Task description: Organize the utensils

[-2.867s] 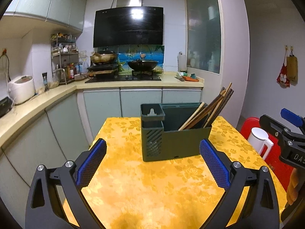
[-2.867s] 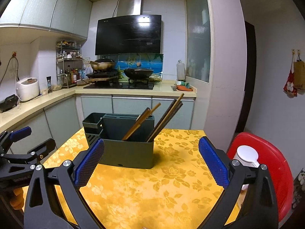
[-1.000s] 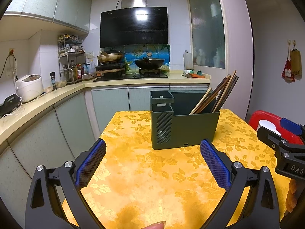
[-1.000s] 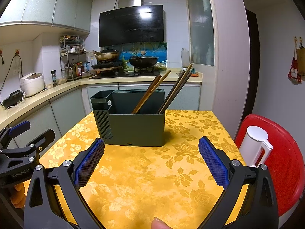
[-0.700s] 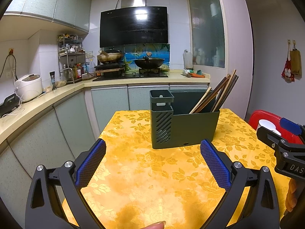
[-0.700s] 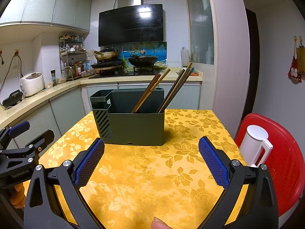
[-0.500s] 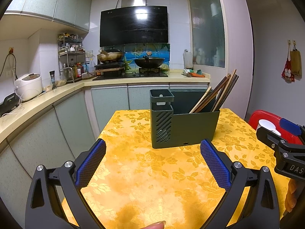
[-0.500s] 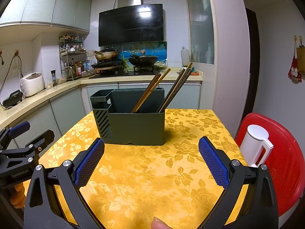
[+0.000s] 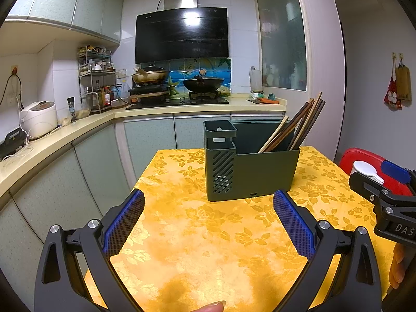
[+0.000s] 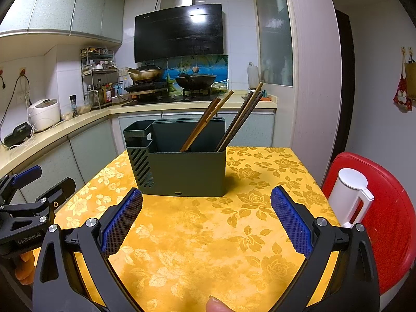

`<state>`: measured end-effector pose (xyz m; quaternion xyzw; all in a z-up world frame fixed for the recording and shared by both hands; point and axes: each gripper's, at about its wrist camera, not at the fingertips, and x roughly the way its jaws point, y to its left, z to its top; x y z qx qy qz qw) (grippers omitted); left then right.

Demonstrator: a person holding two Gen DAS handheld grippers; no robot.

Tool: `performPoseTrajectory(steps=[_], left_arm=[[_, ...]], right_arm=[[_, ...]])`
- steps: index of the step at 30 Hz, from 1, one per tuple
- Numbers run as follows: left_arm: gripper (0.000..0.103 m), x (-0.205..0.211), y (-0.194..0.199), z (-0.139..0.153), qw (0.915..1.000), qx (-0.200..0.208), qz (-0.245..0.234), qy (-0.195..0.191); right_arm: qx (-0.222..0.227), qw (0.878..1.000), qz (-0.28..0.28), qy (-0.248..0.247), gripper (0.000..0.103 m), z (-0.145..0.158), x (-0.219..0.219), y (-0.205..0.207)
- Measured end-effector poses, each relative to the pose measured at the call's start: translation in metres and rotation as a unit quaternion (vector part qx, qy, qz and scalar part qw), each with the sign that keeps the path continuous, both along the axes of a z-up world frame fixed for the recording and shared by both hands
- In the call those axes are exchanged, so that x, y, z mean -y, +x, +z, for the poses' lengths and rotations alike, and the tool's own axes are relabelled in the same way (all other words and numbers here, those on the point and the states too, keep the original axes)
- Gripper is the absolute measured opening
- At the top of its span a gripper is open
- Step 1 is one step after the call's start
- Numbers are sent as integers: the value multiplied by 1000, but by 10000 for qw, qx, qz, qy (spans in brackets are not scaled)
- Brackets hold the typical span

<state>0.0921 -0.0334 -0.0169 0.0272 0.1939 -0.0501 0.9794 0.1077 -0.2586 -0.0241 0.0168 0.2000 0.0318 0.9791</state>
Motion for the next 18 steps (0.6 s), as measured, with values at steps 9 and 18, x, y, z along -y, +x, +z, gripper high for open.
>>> performPoseTrajectory(steps=[9, 18], left_arm=[[96, -2, 0, -1, 10000, -9, 13, -25], [96, -3, 0, 0, 9998, -36, -101, -148]], right_arm=[[-7, 10000, 2, -3, 96, -1, -1, -1], [-12, 10000, -1, -3, 96, -1, -1, 0]])
